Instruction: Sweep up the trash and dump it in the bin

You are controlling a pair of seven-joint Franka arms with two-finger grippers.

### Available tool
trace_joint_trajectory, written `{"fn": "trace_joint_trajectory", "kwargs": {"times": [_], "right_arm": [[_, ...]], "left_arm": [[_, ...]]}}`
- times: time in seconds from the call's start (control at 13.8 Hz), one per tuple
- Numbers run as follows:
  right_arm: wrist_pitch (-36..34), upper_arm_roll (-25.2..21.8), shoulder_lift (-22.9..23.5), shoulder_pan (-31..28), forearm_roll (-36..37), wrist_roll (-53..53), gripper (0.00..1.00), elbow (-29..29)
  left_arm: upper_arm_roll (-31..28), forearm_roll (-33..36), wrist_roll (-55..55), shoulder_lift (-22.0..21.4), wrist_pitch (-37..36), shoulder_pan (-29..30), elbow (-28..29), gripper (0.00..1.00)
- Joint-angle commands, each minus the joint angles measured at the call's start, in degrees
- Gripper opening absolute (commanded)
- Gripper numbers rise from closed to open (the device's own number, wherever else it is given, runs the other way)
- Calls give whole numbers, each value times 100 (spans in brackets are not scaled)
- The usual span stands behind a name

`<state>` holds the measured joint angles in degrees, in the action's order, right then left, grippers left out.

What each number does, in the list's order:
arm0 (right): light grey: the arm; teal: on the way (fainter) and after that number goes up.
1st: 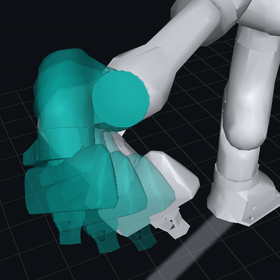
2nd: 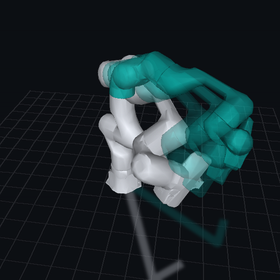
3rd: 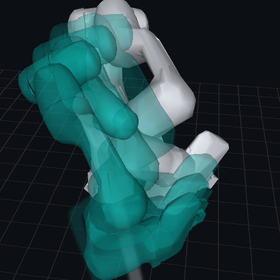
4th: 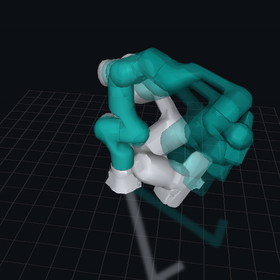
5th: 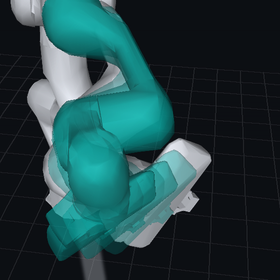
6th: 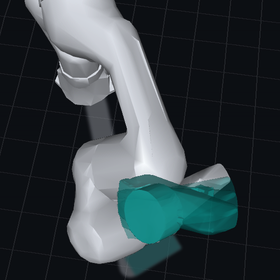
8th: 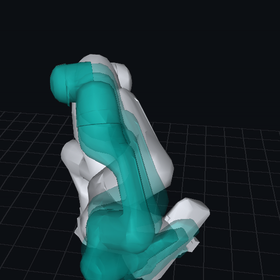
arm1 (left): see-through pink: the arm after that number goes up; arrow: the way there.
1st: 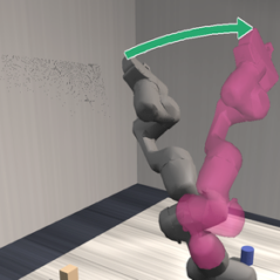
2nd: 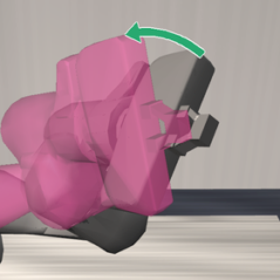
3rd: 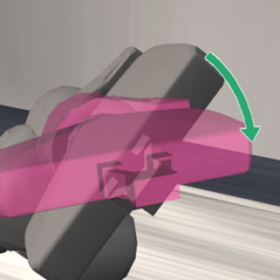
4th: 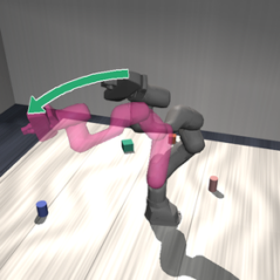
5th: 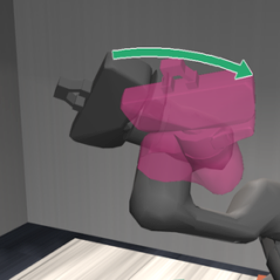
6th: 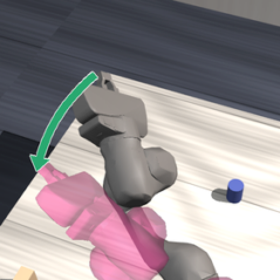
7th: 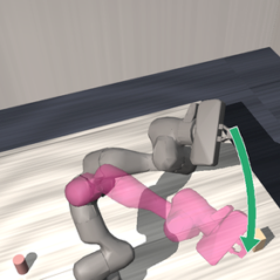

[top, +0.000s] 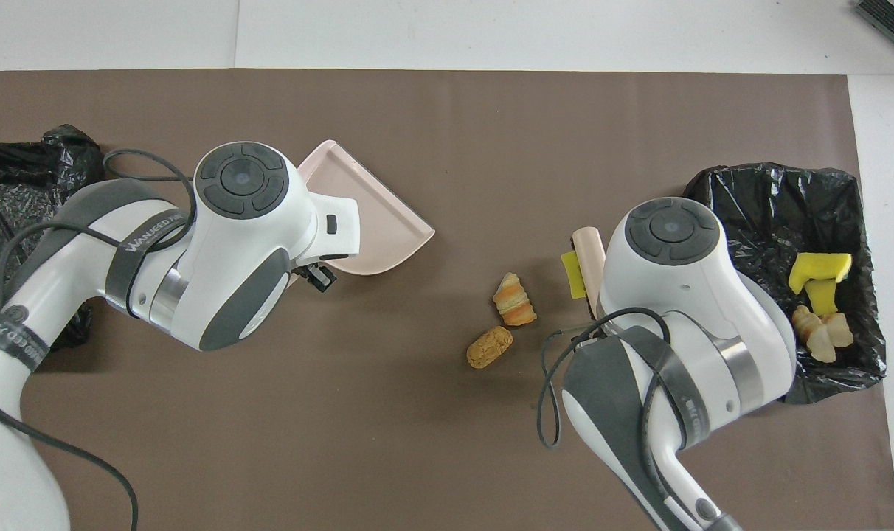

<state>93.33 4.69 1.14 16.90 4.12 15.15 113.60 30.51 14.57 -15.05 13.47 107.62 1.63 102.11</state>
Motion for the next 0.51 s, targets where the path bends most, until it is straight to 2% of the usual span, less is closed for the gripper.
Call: {"fn": "trace_joint_trajectory", "kwargs": {"times": [0.0, 0.22, 0.43], "right_arm": [[176, 58, -299, -20, 124, -327, 0, 644], [194, 58, -579, 24, -376, -478, 0, 1075], [579, 58, -274, 68, -595, -495, 0, 1085]], "left_arm": [[8, 55, -969, -835, -136, 31, 798, 14], [-19, 55, -1998, -1583, -83, 75, 1573, 10], [-1, 55, -2265, -2128, 206, 49, 2433, 3]]}}
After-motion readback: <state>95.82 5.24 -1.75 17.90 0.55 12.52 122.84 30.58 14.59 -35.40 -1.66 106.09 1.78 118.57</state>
